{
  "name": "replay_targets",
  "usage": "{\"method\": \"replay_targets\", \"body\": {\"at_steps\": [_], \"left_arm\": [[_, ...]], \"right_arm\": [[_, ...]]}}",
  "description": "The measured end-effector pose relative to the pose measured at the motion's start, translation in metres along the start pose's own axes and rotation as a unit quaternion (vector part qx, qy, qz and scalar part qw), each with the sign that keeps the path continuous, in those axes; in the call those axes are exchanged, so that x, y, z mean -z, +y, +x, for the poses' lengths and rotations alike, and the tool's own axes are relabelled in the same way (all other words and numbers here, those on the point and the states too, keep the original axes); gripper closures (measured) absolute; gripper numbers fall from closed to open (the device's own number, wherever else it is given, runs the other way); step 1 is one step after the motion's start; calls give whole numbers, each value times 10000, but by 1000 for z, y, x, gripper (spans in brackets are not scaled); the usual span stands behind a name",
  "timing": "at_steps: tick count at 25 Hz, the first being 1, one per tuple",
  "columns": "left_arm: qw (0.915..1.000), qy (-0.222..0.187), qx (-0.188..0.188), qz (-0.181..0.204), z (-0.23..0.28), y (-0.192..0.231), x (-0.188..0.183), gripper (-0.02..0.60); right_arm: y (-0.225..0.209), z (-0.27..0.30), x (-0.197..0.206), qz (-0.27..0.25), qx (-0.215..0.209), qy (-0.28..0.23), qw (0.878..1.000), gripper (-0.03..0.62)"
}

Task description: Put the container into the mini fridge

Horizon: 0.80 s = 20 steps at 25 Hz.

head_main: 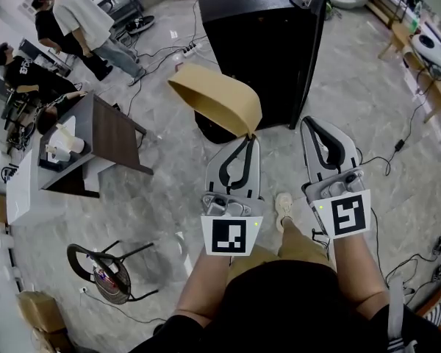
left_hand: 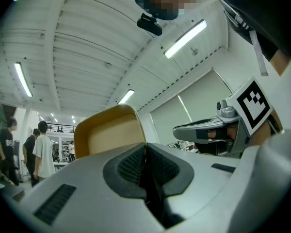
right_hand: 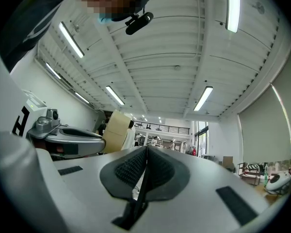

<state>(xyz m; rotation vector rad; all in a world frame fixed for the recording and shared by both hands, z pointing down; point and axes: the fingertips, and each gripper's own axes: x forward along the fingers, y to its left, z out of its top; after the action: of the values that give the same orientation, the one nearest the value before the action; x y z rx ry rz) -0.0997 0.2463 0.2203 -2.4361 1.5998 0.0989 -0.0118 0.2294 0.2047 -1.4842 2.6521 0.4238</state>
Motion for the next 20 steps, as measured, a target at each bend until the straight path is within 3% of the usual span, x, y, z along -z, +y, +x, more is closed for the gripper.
{"method": "replay_targets", "body": {"at_steps": [5,10,17,20], "left_arm": [[9998,98,-68,152,53,18,17,552],[9997,55,-229,-87,106,29,24,552],[9990,296,-81,318,160,35,43,552],[9990,346,-168,206,179,38,49,552]], "right_arm": [[-30,47,10,282,-51,-167,9995,559],[-62,86,21,399,-146,-162,9990,559],[-100,130,37,433,-245,-191,9986,559],[-114,143,42,434,-291,-208,9984,559]]}}
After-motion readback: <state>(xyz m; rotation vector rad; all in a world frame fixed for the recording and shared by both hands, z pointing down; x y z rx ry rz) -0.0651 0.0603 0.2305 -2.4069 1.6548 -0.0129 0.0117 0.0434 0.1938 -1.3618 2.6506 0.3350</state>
